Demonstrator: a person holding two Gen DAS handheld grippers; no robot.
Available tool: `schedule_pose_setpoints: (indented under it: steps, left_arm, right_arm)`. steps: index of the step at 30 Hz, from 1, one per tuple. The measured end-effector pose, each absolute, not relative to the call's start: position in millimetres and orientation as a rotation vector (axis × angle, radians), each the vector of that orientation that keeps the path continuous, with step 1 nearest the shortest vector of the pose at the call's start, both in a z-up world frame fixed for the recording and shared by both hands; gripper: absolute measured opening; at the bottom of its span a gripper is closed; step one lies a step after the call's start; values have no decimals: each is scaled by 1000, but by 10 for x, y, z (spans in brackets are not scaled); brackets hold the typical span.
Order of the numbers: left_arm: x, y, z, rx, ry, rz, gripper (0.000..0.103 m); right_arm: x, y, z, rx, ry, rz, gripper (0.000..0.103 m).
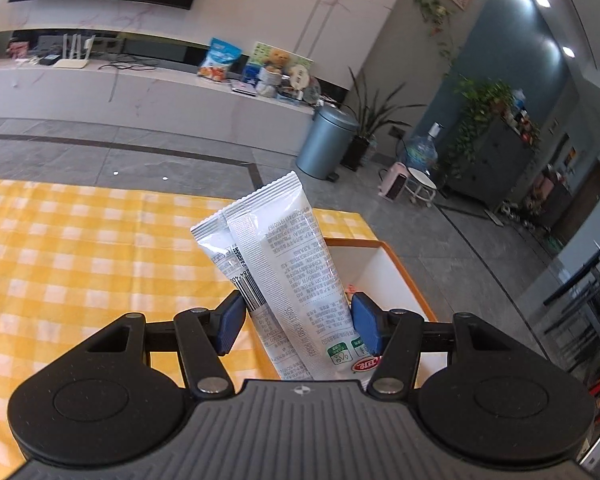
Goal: Organize snacks
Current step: 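Open the right tool to drop the candy pack into the box, then open the left tool to drop the white strip bag into the box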
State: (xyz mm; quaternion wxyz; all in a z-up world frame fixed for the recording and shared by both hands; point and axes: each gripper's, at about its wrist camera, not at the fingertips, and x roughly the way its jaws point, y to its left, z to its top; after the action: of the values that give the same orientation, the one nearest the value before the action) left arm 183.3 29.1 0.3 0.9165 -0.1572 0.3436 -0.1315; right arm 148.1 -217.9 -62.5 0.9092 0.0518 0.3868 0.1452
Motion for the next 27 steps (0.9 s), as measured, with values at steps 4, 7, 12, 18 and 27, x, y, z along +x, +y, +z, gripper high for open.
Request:
schedule_pose_setpoints:
  steps: [4,7,12,18,27]
  left_arm:
    - [1932,8,11,-314,712,-309,67]
    - [2051,-233,-16,-314,726,-354,67]
    - [2326,-687,-115,-293,764,-404,67]
    - [2544,-1045,-236,-217,790,-392,67]
    - [2530,-1217,-281,-108,784,-321,74]
  right_arm:
    - [1446,-2263,-596,155,752,321,83]
    - [1376,-2468,-477,202,646,264,88]
    - [1286,-2803,-411,264,538,156,88]
    - [1358,-3042,-533,348,549,109,87]
    - [1393,-3061,-569,372,539,113,87]
